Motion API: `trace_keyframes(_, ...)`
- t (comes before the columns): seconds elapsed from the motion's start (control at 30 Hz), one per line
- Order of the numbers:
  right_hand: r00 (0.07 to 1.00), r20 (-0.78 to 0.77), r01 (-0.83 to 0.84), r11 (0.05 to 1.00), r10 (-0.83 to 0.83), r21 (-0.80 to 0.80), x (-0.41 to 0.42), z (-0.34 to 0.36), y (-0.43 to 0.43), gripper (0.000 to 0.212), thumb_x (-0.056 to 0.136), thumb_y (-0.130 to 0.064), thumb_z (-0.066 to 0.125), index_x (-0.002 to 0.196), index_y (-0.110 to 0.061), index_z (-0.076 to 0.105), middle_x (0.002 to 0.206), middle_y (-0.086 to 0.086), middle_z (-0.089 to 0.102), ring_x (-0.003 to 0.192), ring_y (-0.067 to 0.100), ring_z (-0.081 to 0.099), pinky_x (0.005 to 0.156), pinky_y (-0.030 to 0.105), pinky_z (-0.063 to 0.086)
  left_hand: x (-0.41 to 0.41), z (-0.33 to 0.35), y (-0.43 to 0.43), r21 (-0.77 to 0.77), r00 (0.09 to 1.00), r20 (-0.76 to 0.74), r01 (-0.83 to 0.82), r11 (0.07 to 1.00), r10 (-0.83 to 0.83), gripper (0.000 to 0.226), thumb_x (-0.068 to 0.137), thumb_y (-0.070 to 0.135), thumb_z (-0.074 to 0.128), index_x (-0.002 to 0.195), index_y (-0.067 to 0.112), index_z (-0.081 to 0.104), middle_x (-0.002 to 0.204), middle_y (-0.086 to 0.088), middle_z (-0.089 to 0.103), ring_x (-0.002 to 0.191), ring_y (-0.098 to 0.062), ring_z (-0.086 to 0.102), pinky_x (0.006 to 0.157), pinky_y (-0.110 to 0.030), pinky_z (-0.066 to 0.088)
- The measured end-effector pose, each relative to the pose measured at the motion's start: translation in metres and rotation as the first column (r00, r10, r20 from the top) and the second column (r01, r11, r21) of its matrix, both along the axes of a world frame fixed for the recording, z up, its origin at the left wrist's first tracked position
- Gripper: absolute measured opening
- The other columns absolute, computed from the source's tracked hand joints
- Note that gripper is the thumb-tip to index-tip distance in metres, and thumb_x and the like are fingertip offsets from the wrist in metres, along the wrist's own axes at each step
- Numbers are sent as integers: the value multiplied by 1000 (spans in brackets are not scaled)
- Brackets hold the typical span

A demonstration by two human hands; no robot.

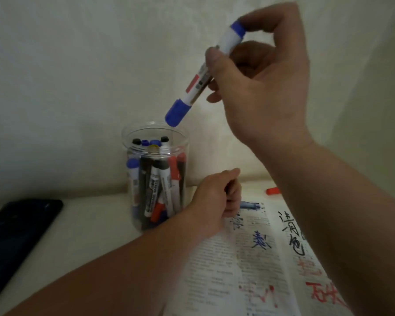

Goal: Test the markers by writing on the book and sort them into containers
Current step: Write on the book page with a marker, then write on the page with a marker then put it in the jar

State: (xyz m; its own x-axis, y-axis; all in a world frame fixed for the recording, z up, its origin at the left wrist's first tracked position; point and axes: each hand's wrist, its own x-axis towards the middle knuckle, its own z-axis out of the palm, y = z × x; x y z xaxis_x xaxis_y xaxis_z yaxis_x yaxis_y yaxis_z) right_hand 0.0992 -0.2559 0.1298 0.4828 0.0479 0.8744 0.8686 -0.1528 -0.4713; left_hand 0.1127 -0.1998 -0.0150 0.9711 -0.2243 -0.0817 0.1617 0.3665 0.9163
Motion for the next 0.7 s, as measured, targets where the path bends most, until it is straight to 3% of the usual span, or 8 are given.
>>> trace_keyframes(0.07, 999, -40, 10, 987, -17, -157, 7, -2, 18, 25, 91, -12, 69, 104, -15, 47, 77, 7, 68, 67, 18, 70, 60, 36, 59, -2, 0, 1, -44, 999, -15, 32, 998, -33, 39, 93, 15, 38, 54, 16, 41, 50, 0, 32, 43, -14, 21, 48, -29, 11)
trace_keyframes(0.17, 994, -29, 82, 920, -101, -384, 16, -10, 29, 20, 90, -12, 68, 102, -14, 53, 71, -1, 63, 60, 10, 61, 60, 33, 55, 0, -3, 0, -13, 1000, -15, -4, 1000, 4, 47, 83, 1, 30, 48, 20, 55, 54, -4, 45, 43, -15, 28, 49, -30, 18)
trace_keyframes(0.3, 989, -50, 104, 898, -139, -427, 22, -10, 31, 17, 87, -9, 68, 97, -12, 55, 65, 1, 59, 54, 12, 54, 57, 34, 52, 2, -6, -1, 70, 998, 64, -15, 997, 10, 44, 89, -11, 28, 71, 12, 61, 54, -1, 60, 44, -17, 42, 47, -28, 35)
trace_keyframes(0.4, 978, -129, 92, 893, -164, -441, 26, -2, 33, 17, 84, -8, 68, 95, -12, 54, 66, 11, 65, 51, 16, 55, 54, 31, 50, 1, -9, -2, 108, 992, 114, 33, 994, -45, 30, 99, -5, 35, 92, 7, 62, 63, 3, 69, 51, -17, 59, 49, -26, 46)
trace_keyframes(0.5, 959, -111, 169, 843, -260, -511, 33, 2, 43, 16, 87, -13, 66, 94, -15, 52, 65, 3, 61, 49, 8, 49, 49, 22, 44, 1, -10, -2, 100, 987, 141, 68, 993, -82, 21, 101, 4, 46, 116, 4, 61, 80, -2, 75, 60, -22, 69, 51, -26, 51)
trace_keyframes(0.6, 936, -14, 239, 664, -352, -709, 35, -2, 52, 15, 87, -19, 66, 88, -15, 52, 76, -4, 57, 64, 7, 50, 56, 25, 44, 0, -10, -1, 87, 988, 141, 58, 994, -70, 23, 98, 3, 50, 120, 1, 59, 80, -5, 76, 59, -24, 68, 49, -27, 52)
trace_keyframes(0.7, 945, -60, 173, 645, -323, -744, 36, -9, 52, 25, 92, -25, 63, 72, -16, 51, 68, -5, 53, 58, 7, 47, 52, 22, 39, 0, -9, 0, 112, 987, 143, 54, 992, -70, 17, 100, 6, 51, 114, 2, 60, 74, -6, 75, 55, -23, 65, 48, -27, 50)
